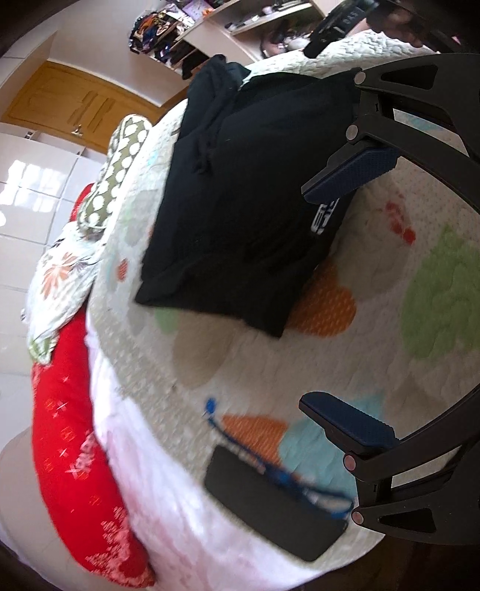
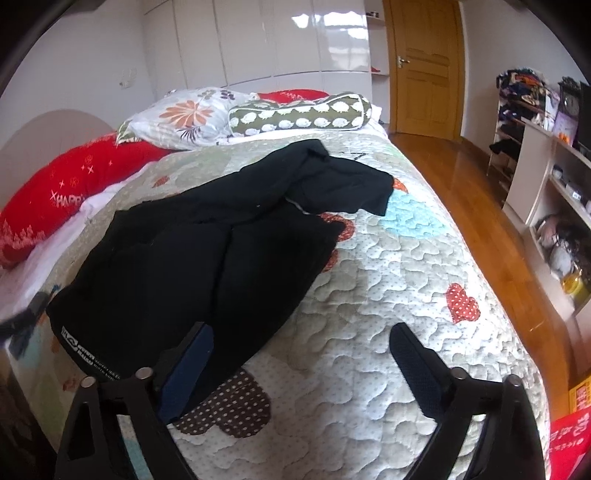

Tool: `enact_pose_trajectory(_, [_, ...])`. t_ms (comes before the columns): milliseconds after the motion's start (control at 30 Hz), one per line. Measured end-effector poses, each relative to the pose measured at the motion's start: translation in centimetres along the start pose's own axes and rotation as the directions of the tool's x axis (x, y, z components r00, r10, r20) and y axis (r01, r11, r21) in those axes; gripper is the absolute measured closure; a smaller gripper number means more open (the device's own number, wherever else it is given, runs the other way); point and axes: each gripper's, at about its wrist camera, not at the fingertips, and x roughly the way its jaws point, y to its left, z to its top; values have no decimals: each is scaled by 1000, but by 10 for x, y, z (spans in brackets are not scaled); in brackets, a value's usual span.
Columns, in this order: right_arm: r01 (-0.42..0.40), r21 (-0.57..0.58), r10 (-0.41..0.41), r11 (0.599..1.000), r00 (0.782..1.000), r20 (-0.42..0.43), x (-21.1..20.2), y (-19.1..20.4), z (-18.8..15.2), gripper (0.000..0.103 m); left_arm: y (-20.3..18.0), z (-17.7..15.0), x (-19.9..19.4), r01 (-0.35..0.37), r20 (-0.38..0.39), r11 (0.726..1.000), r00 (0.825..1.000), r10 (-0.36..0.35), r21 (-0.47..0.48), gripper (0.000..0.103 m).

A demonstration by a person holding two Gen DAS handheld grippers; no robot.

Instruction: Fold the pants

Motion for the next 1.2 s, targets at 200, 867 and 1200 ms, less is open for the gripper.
enact_pose_trajectory(200, [-21, 52, 21, 998, 1000, -9, 6, -18, 5, 19, -14, -3, 18, -4, -24, 1000, 1000, 4, 23, 1])
enact_pose_trajectory(867, [-187, 164, 185, 969, 982, 30, 66, -34, 51, 98, -34, 16, 69, 50, -109, 998, 993, -47, 29, 51])
enact_pose_trajectory(1200, [-61, 191, 31, 980, 987, 160, -68, -83, -13, 100, -6, 11, 21, 67, -31, 997, 997, -66, 36, 87])
